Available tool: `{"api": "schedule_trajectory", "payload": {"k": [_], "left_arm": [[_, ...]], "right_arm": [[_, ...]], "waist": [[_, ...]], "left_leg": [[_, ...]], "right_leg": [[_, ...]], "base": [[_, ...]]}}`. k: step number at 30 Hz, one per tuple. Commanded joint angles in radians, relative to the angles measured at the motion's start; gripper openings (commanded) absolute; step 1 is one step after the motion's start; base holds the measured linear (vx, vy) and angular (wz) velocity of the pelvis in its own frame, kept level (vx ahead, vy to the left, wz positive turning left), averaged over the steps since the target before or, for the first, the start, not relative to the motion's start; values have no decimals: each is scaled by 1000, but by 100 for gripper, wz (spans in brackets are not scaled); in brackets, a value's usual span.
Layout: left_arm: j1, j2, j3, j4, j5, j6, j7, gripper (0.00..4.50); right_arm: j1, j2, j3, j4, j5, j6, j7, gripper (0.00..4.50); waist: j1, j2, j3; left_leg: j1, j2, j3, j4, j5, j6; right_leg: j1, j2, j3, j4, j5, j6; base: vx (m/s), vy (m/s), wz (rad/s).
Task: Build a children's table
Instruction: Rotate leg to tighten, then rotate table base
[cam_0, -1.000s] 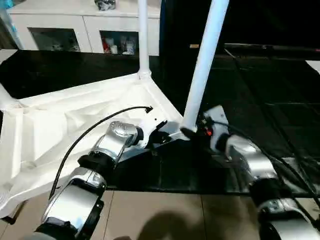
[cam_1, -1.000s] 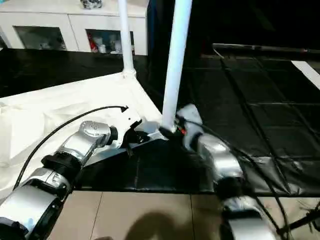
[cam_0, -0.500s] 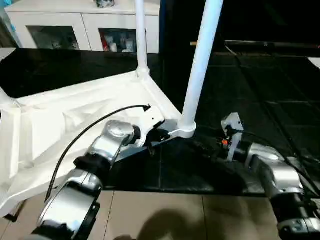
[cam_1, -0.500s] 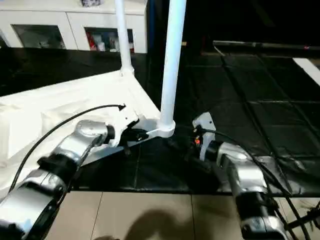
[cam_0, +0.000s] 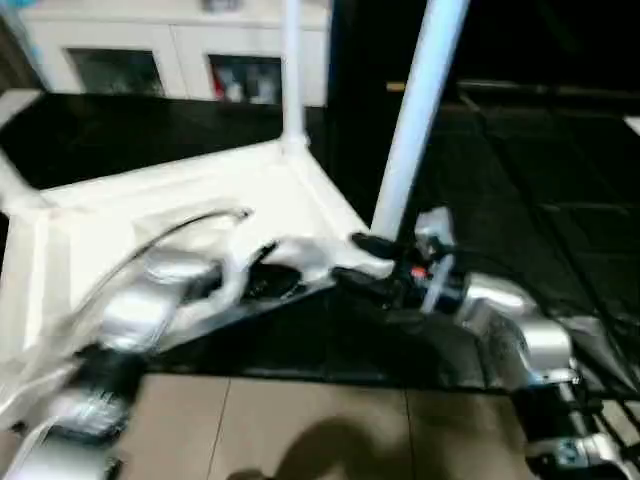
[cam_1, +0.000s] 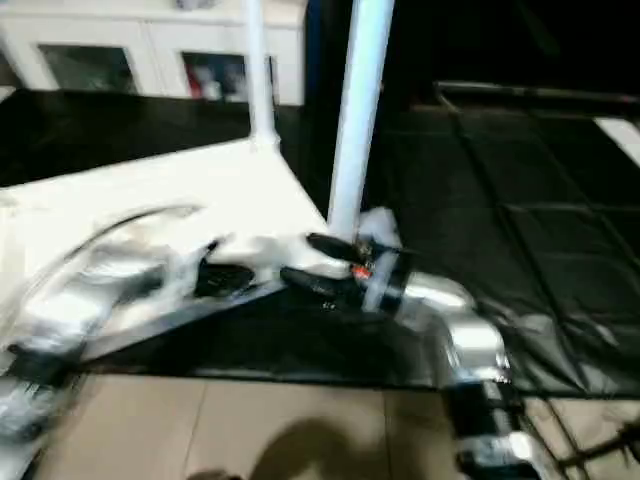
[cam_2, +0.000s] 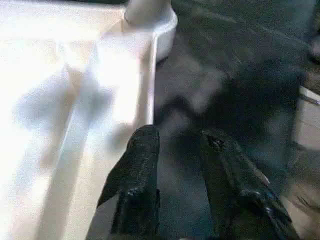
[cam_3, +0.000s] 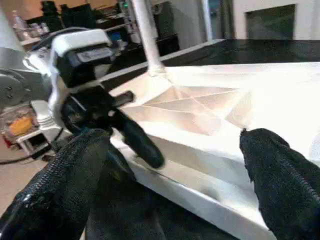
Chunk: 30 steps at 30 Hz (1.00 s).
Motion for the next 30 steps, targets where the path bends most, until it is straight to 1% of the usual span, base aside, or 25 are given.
{"api": "schedule_trajectory", "payload": {"k": [1, 3, 4, 5, 6, 7, 8, 9, 10, 11, 12, 13, 14, 15, 16, 17, 19, 20, 22, 23, 25, 26, 27, 28, 30], "left_arm": [[52, 52, 46, -121, -49, 83, -25, 189], [91, 84, 70, -176, -68, 123, -31, 198], [176, 146, 132, -290, -106, 209, -43, 205], [178, 148, 133, -293, -107, 212, -43, 218], [214, 171, 161, -340, -125, 249, -45, 218], [233, 184, 175, -364, -133, 266, -47, 237], [278, 210, 206, -414, -152, 307, -46, 240], [301, 224, 220, -438, -161, 328, -44, 240], [336, 243, 233, -470, -167, 350, -42, 248], [369, 257, 244, -497, -170, 369, -40, 273], [395, 268, 252, -522, -178, 388, -36, 279], [416, 273, 260, -540, -187, 404, -34, 279], [427, 275, 265, -551, -195, 416, -30, 281], [444, 281, 268, -569, -206, 437, -23, 286], [461, 285, 269, -585, -208, 454, -13, 300], [474, 287, 269, -598, -207, 465, -3, 315], [490, 286, 269, -611, -197, 478, 18, 322], [500, 278, 265, -608, -173, 480, 54, 332], [508, 278, 259, -603, -153, 479, 88, 359], [511, 281, 256, -594, -135, 477, 113, 365], [511, 284, 256, -583, -123, 475, 131, 376], [511, 284, 256, -583, -123, 475, 131, 376], [512, 285, 256, -581, -121, 474, 136, 376], [513, 295, 255, -568, -118, 470, 160, 376], [510, 302, 255, -554, -113, 464, 175, 376]], "right_arm": [[-25, 18, 21, 9, -19, -11, -23, 450], [-34, 32, 30, 21, -28, -16, -34, 450], [-74, 68, 60, 82, -74, -54, -74, 450], [-75, 69, 61, 84, -76, -56, -75, 450], [-95, 83, 78, 116, -101, -79, -92, 450], [-106, 92, 88, 135, -114, -91, -102, 450], [-143, 115, 105, 196, -155, -126, -147, 450], [-165, 128, 113, 230, -178, -145, -176, 450], [-201, 144, 128, 289, -218, -182, -226, 450], [-238, 152, 155, 346, -272, -230, -273, 450], [-266, 156, 178, 388, -313, -267, -306, 450], [-291, 161, 199, 425, -346, -296, -336, 450], [-304, 164, 208, 446, -362, -310, -350, 450], [-333, 172, 222, 487, -392, -337, -389, 450], [-359, 172, 244, 525, -430, -368, -428, 450], [-377, 166, 268, 553, -470, -395, -464, 450], [-409, 145, 326, 597, -553, -439, -525, 450], [-432, 140, 333, 629, -580, -448, -579, 450], [-455, 139, 332, 669, -598, -466, -614, 450], [-472, 129, 344, 699, -624, -485, -645, 450], [-485, 116, 358, 727, -655, -498, -680, 450], [-485, 116, 358, 727, -655, -498, -680, 450], [-488, 114, 360, 739, -664, -503, -689, 450], [-507, 103, 380, 796, -702, -535, -741, 450], [-519, 94, 392, 829, -726, -552, -780, 450]], "waist": [[-4, -1, -62], [-3, 5, -62], [-4, 5, -60], [-8, 6, -59], [-11, 5, -57], [-11, 5, -51], [-13, 7, -50], [-18, 4, -45], [-16, 6, -46], [-20, 5, -46], [-30, 5, -41], [-31, 0, -41], [-30, 3, -40], [-29, 2, -40], [-35, 3, -38], [-34, 0, -40], [-39, -2, -39], [-40, -2, -40], [-44, -4, -41], [-44, 0, -42], [-48, -4, -45], [-48, -4, -45], [-52, -4, -47], [-54, -3, -49], [-57, -3, -51]], "left_leg": [[17, 57, -21, -73, -173, 25], [20, 60, -25, -75, -188, 10], [24, 62, -24, -77, -210, -1], [21, 62, -29, -80, -221, -11], [24, 59, -26, -80, -250, -19], [30, 54, -24, -81, -275, -18], [33, 58, -28, -81, -288, -34], [24, 54, -28, -86, -298, -30], [35, 55, -27, -84, -318, -37], [35, 53, -28, -82, -324, -41], [26, 52, -32, -87, -345, -46], [33, 53, -32, -83, -359, -52], [33, 50, -31, -82, -362, -44], [37, 53, -30, -80, -367, -46], [32, 52, -34, -85, -380, -50], [32, 55, -35, -86, -378, -58], [34, 52, -32, -85, -384, -68], [32, 51, -32, -85, -377, -69], [29, 50, -31, -84, -373, -71], [29, 50, -32, -83, -371, -71], [28, 48, -30, -81, -350, -69], [28, 48, -30, -81, -350, -69], [23, 47, -30, -80, -324, -63], [20, 46, -29, -78, -305, -61], [20, 43, -27, -74, -296, -59]], "right_leg": [[49, -103, 73, -66, -289, -154], [47, -107, 75, -61, -304, -152], [42, -106, 76, -63, -318, -150], [43, -108, 76, -58, -324, -157], [40, -107, 77, -64, -355, -152], [37, -103, 78, -77, -397, -138], [33, -106, 81, -72, -400, -149], [39, -102, 79, -74, -417, -140], [31, -103, 81, -79, -440, -129], [29, -104, 82, -75, -441, -133], [37, -103, 79, -76, -471, -131], [29, -107, 82, -76, -499, -126], [32, -107, 84, -85, -524, -108], [27, -108, 85, -85, -523, -108], [33, -102, 82, -82, -523, -109], [32, -103, 82, -77, -511, -110], [30, -97, 84, -73, -466, -116], [32, -96, 86, -69, -447, -119], [35, -94, 87, -66, -418, -117], [36, -95, 88, -65, -407, -116], [38, -91, 88, -59, -358, -123], [38, -91, 88, -59, -358, -123], [43, -89, 90, -52, -307, -133], [45, -90, 90, -48, -278, -143], [46, -88, 91, -46, -259, -156]], "base": [[0, 0, 0], [0, 0, 0], [0, 0, 0], [0, 0, 0], [0, 0, 0], [0, 0, 0], [0, 0, 0], [0, 0, 0], [0, 0, 0], [0, 0, 0], [0, 0, 0], [0, 0, 0], [0, 0, 0], [0, 0, 0], [0, 0, 0], [0, 0, 0], [0, 0, 0], [0, 0, 0], [0, 0, 0], [0, 0, 0], [0, 0, 0], [0, 0, 0], [0, 0, 0], [0, 0, 0], [0, 0, 0]]}}
